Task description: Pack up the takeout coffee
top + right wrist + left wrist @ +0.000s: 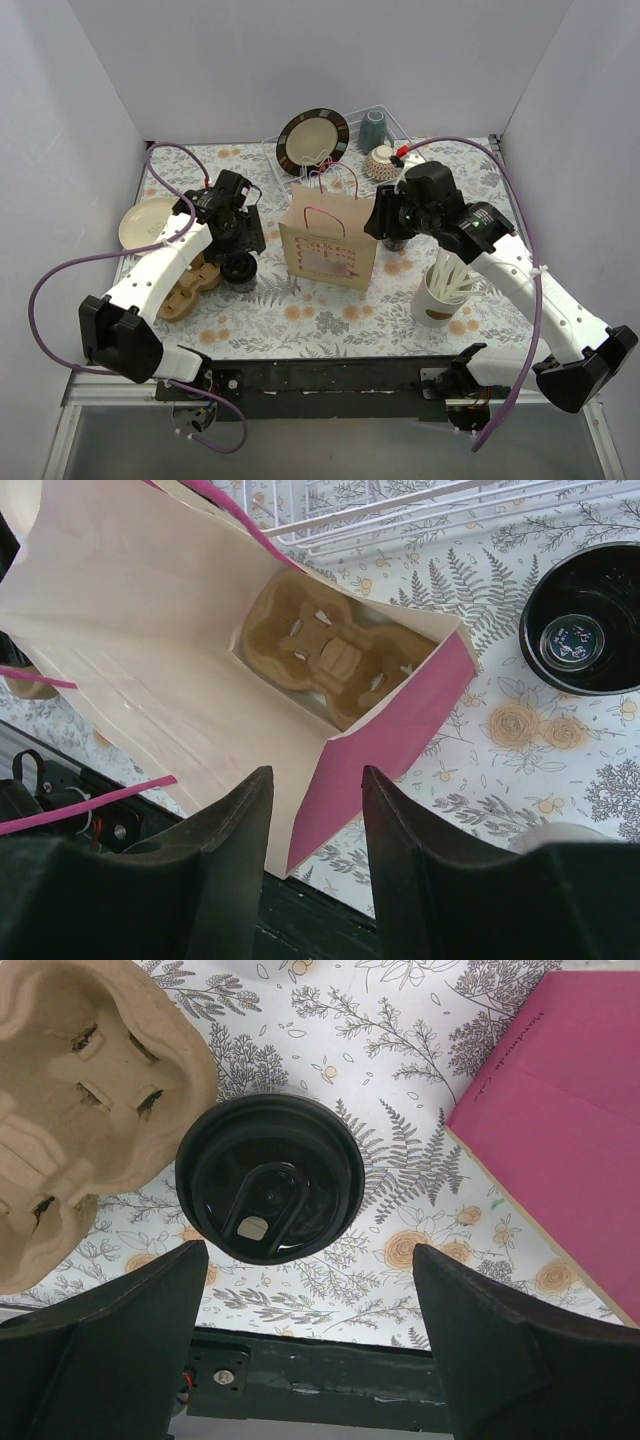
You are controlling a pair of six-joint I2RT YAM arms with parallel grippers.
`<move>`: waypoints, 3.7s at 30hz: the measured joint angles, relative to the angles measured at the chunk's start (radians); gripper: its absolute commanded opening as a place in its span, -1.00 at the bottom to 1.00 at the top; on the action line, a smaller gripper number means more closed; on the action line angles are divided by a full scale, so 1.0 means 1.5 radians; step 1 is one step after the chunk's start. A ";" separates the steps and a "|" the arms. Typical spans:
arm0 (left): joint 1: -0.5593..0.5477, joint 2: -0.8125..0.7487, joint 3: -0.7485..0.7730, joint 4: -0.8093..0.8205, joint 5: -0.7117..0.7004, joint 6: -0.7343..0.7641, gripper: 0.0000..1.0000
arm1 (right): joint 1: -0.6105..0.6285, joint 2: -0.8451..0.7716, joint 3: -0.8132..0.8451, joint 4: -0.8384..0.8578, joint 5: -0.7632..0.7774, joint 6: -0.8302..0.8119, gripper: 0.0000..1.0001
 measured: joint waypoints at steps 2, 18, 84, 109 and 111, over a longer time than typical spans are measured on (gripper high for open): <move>0.001 0.005 0.000 0.001 -0.004 0.002 0.74 | 0.000 -0.005 0.000 -0.007 0.005 0.003 -0.01; 0.003 0.078 -0.034 0.035 -0.050 0.020 0.58 | 0.000 -0.029 0.003 -0.023 0.028 0.007 -0.03; 0.004 0.087 -0.021 0.024 -0.068 0.011 0.52 | -0.013 -0.039 0.003 -0.034 0.043 0.003 -0.01; 0.004 0.076 -0.019 0.022 -0.021 0.014 -0.68 | -0.014 -0.020 0.084 -0.090 0.086 0.052 0.19; 0.004 0.077 0.001 0.015 -0.013 0.014 -0.80 | -0.014 -0.018 0.090 -0.090 0.089 0.062 0.18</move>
